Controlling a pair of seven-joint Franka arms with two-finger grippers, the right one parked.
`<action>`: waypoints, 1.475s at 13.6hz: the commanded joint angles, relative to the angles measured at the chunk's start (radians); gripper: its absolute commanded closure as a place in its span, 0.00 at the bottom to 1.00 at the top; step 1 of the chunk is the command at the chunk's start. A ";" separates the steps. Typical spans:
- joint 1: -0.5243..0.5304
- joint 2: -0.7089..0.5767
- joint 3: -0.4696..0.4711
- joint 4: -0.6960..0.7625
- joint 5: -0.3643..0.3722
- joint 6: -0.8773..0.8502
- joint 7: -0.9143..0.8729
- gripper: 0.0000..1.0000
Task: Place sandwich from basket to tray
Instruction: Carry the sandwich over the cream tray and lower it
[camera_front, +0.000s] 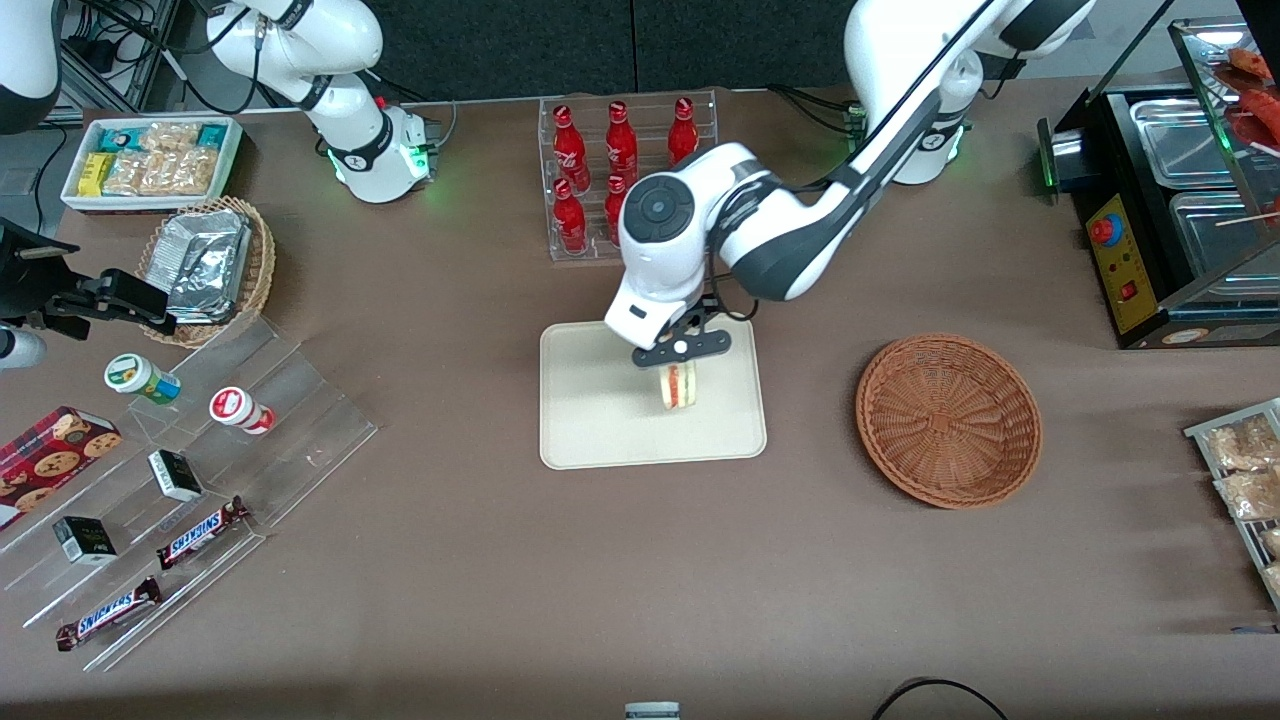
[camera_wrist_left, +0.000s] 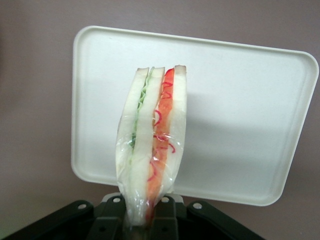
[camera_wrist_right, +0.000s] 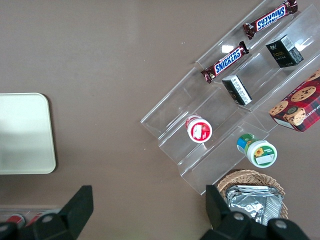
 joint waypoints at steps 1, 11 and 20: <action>-0.031 0.064 0.006 0.037 0.030 0.050 -0.021 1.00; -0.059 0.193 0.006 0.035 0.111 0.136 -0.030 1.00; -0.053 0.200 0.006 0.044 0.142 0.129 -0.043 0.00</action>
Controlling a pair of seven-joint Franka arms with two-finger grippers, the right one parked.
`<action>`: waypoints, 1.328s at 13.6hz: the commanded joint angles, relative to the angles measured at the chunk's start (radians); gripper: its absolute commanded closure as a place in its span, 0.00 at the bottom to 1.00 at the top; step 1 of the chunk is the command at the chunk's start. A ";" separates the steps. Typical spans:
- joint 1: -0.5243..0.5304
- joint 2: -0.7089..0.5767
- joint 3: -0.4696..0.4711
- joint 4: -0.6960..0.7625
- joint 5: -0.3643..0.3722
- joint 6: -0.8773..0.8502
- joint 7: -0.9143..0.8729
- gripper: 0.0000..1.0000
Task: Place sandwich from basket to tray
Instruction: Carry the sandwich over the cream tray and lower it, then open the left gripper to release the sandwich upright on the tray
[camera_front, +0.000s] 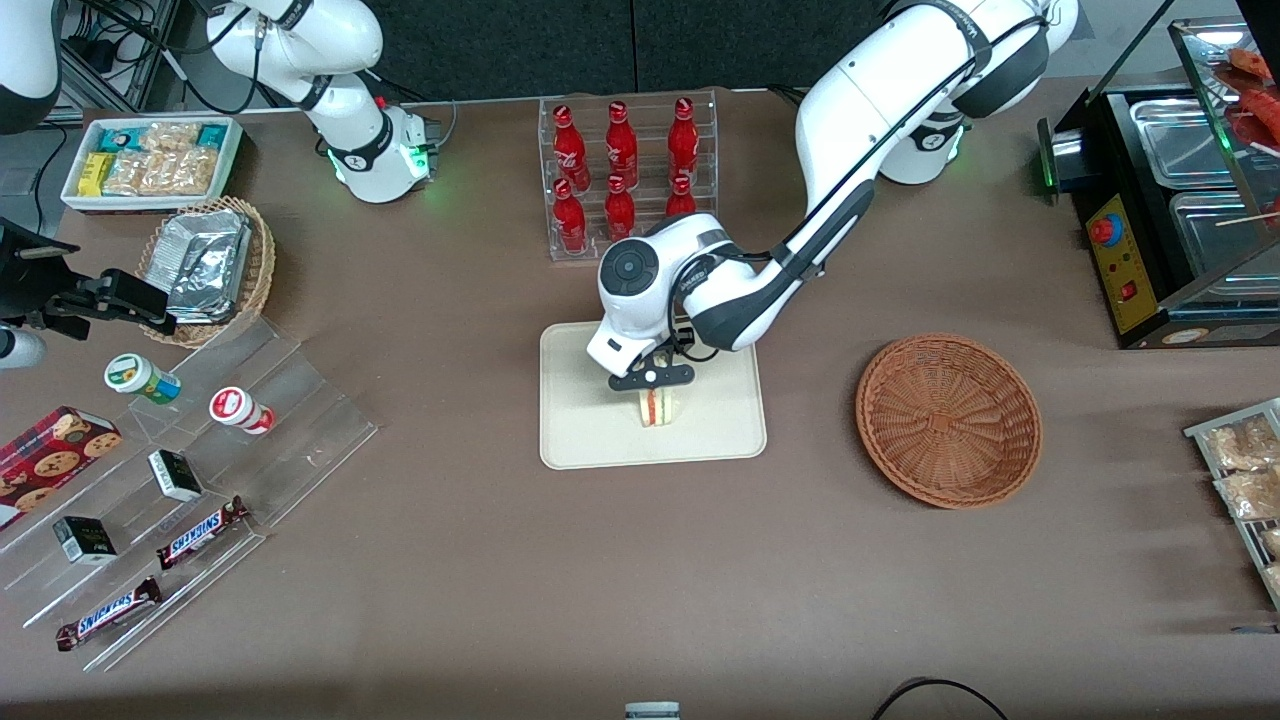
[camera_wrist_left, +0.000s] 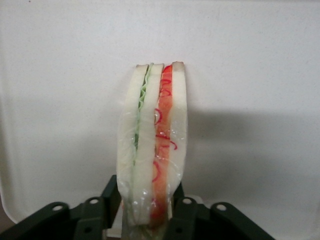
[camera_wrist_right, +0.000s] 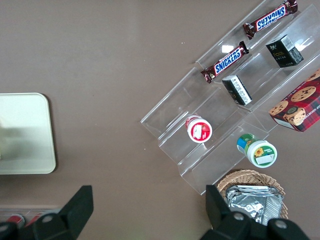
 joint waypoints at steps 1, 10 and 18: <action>-0.004 -0.028 0.003 0.034 0.010 -0.039 -0.034 0.00; 0.002 -0.435 0.182 0.033 -0.183 -0.450 0.020 0.00; 0.001 -0.611 0.444 0.039 -0.276 -0.629 0.437 0.00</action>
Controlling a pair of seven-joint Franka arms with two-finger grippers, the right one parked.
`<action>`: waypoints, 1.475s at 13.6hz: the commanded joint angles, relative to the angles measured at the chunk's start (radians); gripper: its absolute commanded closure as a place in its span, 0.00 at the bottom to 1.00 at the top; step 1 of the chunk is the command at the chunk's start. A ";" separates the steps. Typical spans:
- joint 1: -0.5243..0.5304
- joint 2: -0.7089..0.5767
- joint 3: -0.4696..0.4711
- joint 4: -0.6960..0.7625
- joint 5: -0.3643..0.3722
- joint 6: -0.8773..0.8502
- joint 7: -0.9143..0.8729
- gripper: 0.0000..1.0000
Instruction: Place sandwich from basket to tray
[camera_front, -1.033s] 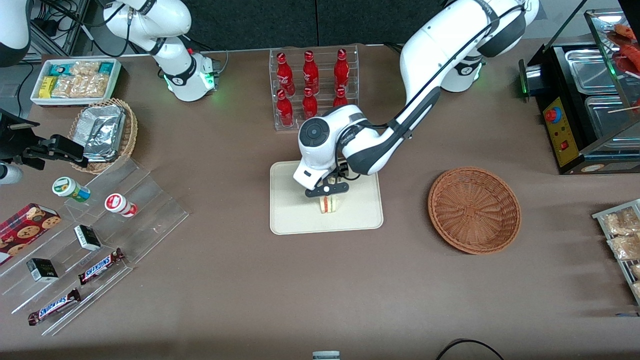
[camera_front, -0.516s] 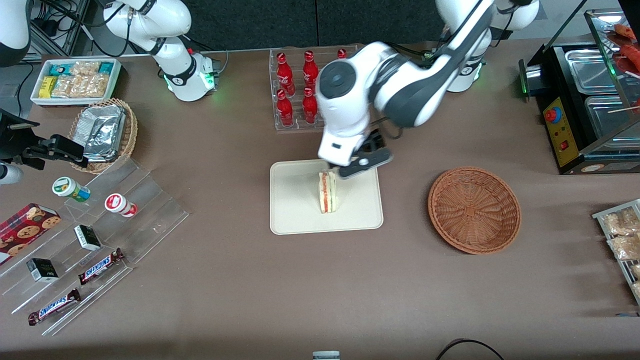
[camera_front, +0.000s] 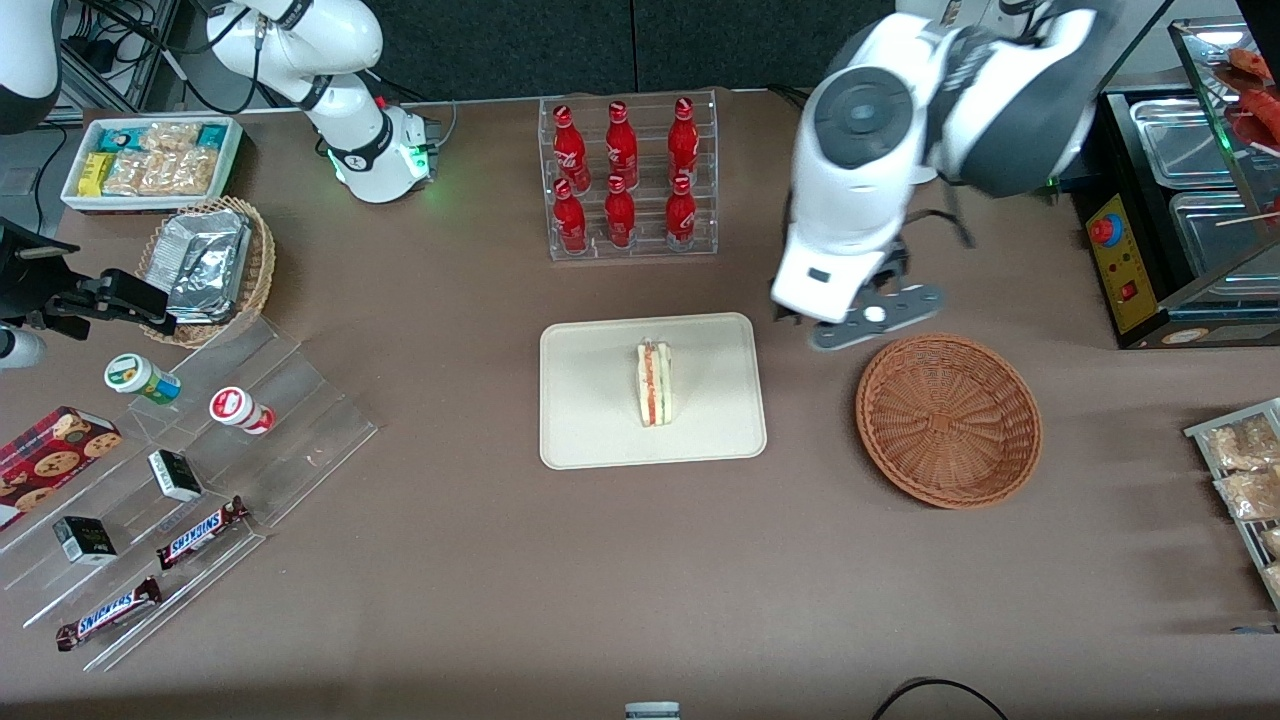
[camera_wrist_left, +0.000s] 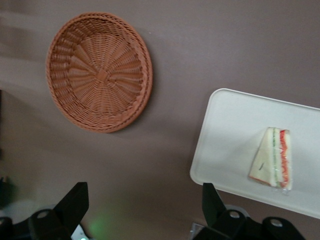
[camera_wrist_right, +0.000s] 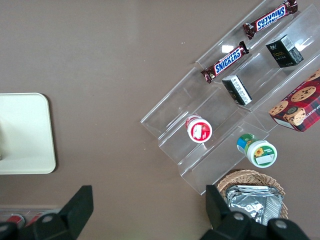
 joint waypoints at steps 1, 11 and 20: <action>-0.008 -0.061 0.089 -0.023 -0.035 -0.037 0.147 0.00; 0.070 -0.175 0.331 -0.026 -0.064 -0.183 0.684 0.00; 0.348 -0.200 0.154 -0.027 -0.081 -0.213 0.818 0.00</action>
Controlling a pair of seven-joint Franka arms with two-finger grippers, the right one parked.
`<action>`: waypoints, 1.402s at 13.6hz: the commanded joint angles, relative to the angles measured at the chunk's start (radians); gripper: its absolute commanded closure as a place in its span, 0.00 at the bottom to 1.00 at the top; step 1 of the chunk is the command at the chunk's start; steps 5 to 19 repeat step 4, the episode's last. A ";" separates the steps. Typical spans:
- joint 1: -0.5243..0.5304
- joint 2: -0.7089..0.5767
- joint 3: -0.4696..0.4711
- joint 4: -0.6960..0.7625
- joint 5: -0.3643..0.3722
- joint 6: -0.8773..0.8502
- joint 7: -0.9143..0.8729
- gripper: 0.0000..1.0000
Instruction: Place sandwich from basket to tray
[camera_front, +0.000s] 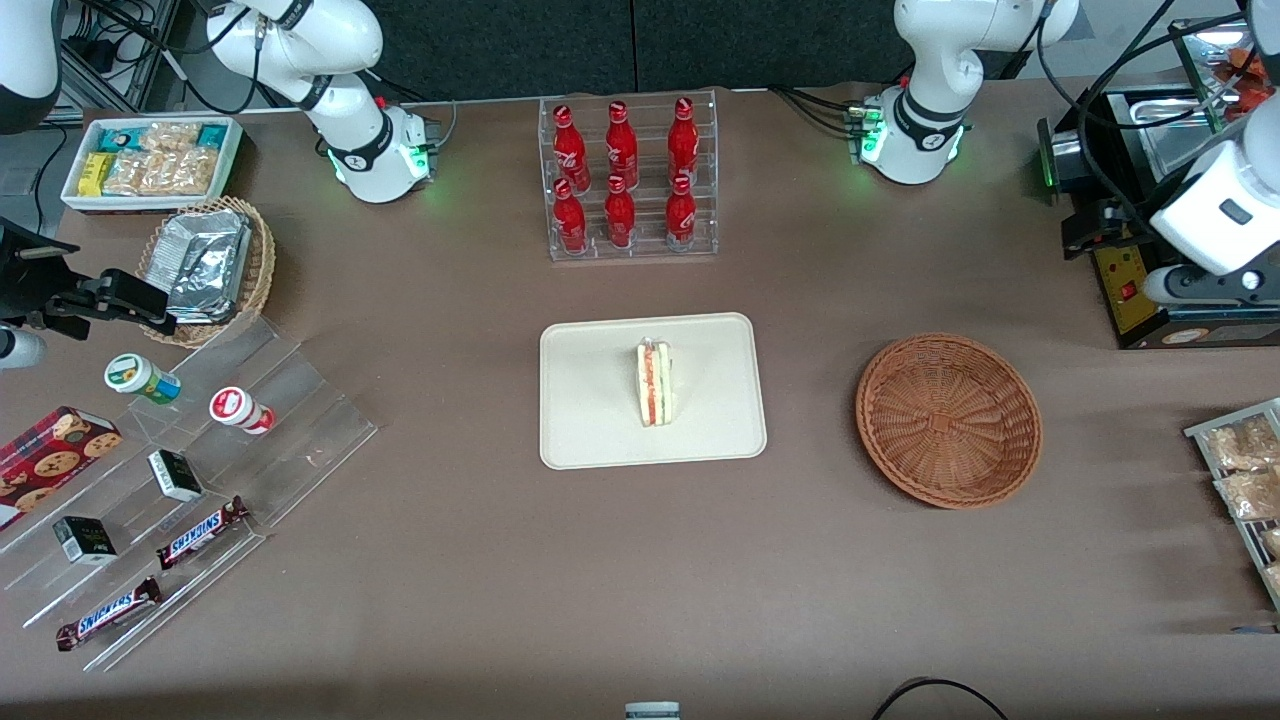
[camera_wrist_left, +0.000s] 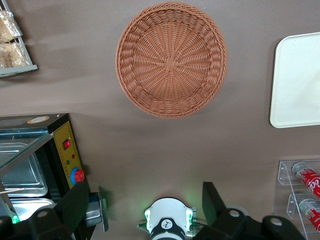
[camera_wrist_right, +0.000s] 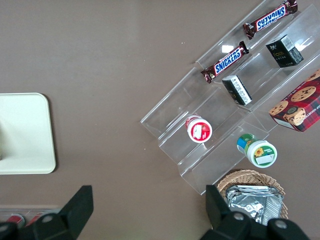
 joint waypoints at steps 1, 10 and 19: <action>0.065 -0.023 -0.022 -0.019 -0.010 -0.005 0.029 0.00; 0.076 -0.018 -0.046 -0.019 -0.009 -0.003 0.014 0.00; 0.076 -0.018 -0.046 -0.019 -0.009 -0.003 0.014 0.00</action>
